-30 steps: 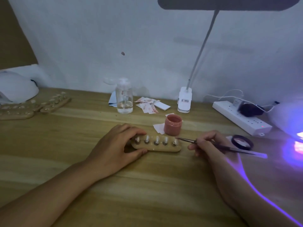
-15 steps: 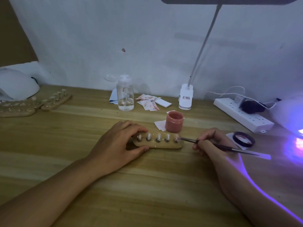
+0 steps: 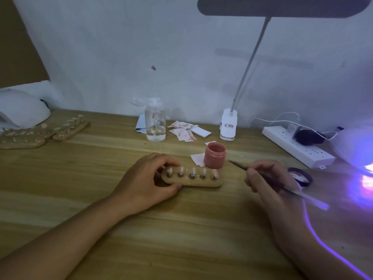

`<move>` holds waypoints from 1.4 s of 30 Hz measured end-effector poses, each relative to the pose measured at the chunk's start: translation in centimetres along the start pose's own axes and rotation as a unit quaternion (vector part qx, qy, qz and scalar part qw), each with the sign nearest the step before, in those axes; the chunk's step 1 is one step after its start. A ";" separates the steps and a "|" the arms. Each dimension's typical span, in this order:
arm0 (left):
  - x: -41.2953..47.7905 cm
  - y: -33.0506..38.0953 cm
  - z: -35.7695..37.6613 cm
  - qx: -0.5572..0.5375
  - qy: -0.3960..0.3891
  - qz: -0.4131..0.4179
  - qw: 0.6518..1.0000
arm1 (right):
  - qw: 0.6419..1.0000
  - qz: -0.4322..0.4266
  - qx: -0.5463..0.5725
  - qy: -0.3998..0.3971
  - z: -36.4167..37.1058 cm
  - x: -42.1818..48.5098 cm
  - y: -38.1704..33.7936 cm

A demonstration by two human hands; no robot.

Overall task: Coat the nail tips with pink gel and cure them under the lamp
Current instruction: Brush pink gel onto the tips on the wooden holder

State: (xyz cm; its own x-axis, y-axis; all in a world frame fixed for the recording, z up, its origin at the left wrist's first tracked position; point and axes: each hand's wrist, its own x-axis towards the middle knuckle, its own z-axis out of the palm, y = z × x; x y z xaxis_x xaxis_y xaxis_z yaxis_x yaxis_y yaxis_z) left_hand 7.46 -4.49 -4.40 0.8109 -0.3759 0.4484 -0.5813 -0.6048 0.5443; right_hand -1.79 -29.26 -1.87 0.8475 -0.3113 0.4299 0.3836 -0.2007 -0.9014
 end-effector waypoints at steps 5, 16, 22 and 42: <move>0.2 -0.6 -0.2 -0.048 -0.005 -0.083 0.995 | 0.998 0.029 -0.049 0.026 0.2 1.4 -0.5; 0.1 0.0 -0.2 -0.036 0.015 -0.015 0.999 | 0.951 0.104 -0.289 -0.036 2.9 9.6 -0.3; -0.1 0.2 -0.2 -0.055 0.015 0.002 0.998 | 0.966 0.073 -0.248 0.010 2.4 8.4 -0.8; -0.4 0.9 -0.5 -0.003 0.042 0.073 0.996 | 0.998 0.044 0.038 -0.029 1.3 0.3 0.8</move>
State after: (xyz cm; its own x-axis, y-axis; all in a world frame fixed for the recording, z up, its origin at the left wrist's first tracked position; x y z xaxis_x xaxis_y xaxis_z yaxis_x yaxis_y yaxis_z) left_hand 6.53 -4.54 -3.75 0.7092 -0.3994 0.5810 -0.6935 -0.5435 0.4729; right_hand -0.73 -28.27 -2.49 0.8979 -0.2704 0.3475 0.3318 -0.1032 -0.9377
